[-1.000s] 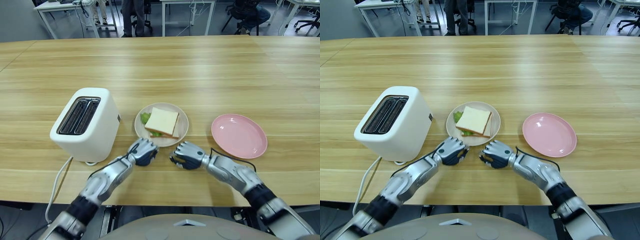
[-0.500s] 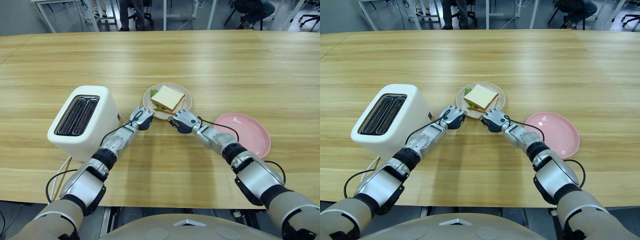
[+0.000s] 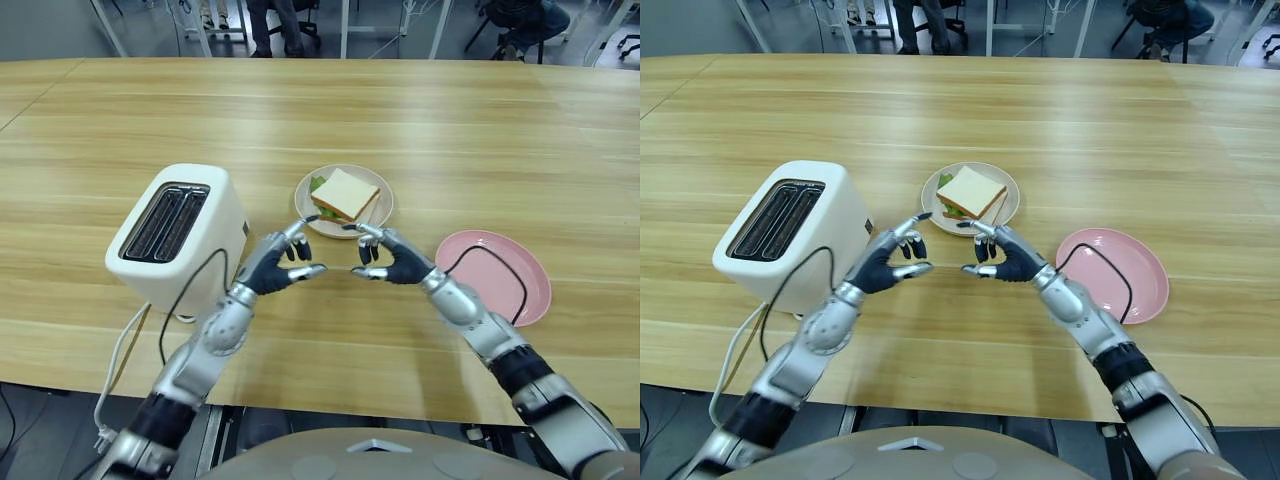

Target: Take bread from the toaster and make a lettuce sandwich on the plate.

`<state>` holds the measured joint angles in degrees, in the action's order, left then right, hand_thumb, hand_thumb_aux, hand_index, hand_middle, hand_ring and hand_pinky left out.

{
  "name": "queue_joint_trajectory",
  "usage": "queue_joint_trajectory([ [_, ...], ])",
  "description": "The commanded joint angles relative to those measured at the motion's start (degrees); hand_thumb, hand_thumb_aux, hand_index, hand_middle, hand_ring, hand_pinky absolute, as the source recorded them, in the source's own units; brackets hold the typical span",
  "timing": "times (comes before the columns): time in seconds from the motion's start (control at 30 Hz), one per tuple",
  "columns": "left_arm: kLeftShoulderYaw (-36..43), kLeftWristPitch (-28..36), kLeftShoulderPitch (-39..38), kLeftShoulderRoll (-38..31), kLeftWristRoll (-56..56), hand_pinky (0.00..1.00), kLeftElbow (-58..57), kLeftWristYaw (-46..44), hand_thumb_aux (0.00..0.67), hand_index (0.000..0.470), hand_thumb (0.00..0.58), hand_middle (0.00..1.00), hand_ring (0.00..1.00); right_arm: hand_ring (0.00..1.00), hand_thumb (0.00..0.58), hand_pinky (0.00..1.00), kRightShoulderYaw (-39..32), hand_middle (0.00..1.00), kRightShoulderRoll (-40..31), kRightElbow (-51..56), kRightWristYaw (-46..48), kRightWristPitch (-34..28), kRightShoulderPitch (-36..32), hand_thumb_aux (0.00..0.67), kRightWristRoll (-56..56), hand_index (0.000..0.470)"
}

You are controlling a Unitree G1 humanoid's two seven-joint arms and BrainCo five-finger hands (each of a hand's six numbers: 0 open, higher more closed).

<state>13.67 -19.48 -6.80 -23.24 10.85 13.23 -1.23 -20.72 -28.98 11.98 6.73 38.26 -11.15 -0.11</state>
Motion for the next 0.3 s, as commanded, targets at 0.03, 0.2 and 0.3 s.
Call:
queue_joint_trajectory([
  [0.03,-2.3,-0.9,-7.1,-1.7,-9.9,0.0,9.1,-6.4,0.0,0.0,0.0,0.0,0.0,0.0,0.0,0.0,5.7,0.0,-1.3,-12.5,8.2,-8.4,5.0,0.0,17.9,0.0],
  [0.2,-0.5,-6.4,-15.1,-1.3,-20.0,0.0,8.8,-14.2,0.0,0.0,0.0,0.0,0.0,0.0,0.0,0.0,11.1,0.0,1.8,-15.0,16.3,-13.7,14.8,0.0,31.9,0.0],
  [0.3,1.5,-11.3,-18.5,-0.4,-31.8,0.0,4.2,-24.1,0.0,0.0,0.0,0.0,0.0,0.0,0.0,0.0,12.8,0.0,4.2,-14.0,28.2,-17.4,22.5,0.0,42.2,0.0],
])
